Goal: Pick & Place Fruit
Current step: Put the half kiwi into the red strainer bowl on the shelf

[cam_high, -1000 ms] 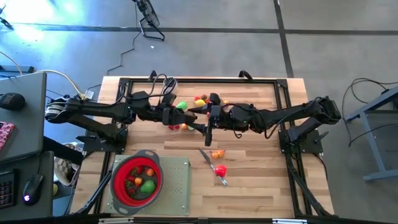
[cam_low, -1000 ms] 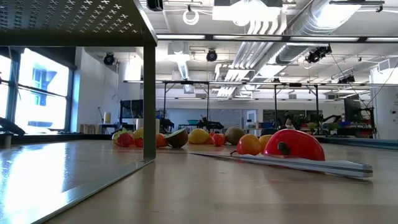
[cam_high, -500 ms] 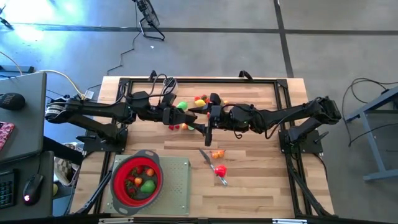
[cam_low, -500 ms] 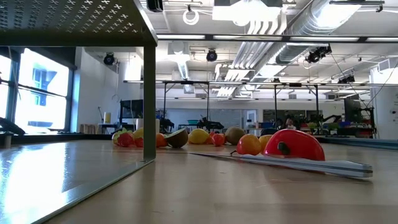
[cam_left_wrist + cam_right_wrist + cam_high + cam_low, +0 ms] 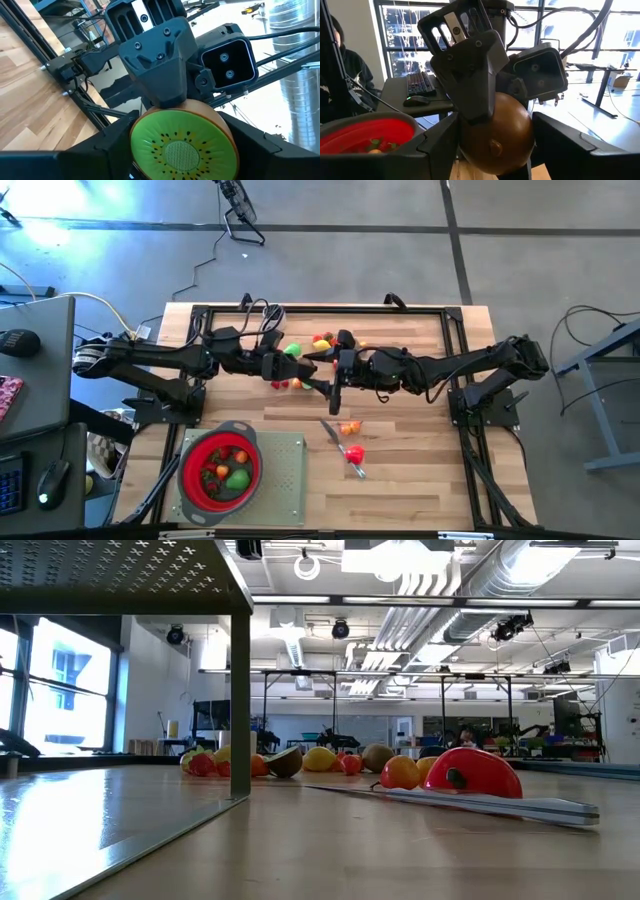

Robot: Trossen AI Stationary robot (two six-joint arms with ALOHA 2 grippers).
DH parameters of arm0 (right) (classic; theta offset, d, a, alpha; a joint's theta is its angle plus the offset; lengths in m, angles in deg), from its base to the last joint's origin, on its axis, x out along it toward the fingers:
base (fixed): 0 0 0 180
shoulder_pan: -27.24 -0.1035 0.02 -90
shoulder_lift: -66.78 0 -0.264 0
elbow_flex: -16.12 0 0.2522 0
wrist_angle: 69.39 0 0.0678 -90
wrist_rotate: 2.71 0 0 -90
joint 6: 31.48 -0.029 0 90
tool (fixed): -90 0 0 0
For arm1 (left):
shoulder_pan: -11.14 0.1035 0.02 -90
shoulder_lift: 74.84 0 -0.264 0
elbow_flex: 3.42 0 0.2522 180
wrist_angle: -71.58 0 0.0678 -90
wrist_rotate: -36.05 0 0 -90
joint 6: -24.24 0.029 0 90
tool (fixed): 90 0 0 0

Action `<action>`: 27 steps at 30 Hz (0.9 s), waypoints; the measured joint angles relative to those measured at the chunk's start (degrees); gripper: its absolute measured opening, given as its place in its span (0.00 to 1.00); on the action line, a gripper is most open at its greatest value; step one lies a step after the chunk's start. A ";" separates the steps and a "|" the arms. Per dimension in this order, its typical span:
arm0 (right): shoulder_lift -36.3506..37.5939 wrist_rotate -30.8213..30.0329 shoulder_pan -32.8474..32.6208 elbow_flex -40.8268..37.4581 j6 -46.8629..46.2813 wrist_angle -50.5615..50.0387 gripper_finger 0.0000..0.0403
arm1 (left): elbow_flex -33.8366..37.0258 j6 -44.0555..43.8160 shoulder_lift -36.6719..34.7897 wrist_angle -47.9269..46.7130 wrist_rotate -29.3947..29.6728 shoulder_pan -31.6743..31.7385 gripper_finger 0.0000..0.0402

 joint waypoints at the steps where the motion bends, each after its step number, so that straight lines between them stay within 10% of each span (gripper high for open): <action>1: 0.00 -0.06 0.00 0.00 0.02 -0.41 0.62 | 0.00 0.01 0.00 0.16 0.01 0.00 0.60; 16: 2.44 4.32 -0.55 -0.07 -1.52 -2.30 0.90 | -0.04 3.89 -0.07 6.29 -2.16 0.04 0.59; 27: 13.95 -0.21 -3.06 -0.07 -1.28 -15.20 0.93 | -0.02 3.00 -0.94 7.03 -7.10 0.02 0.59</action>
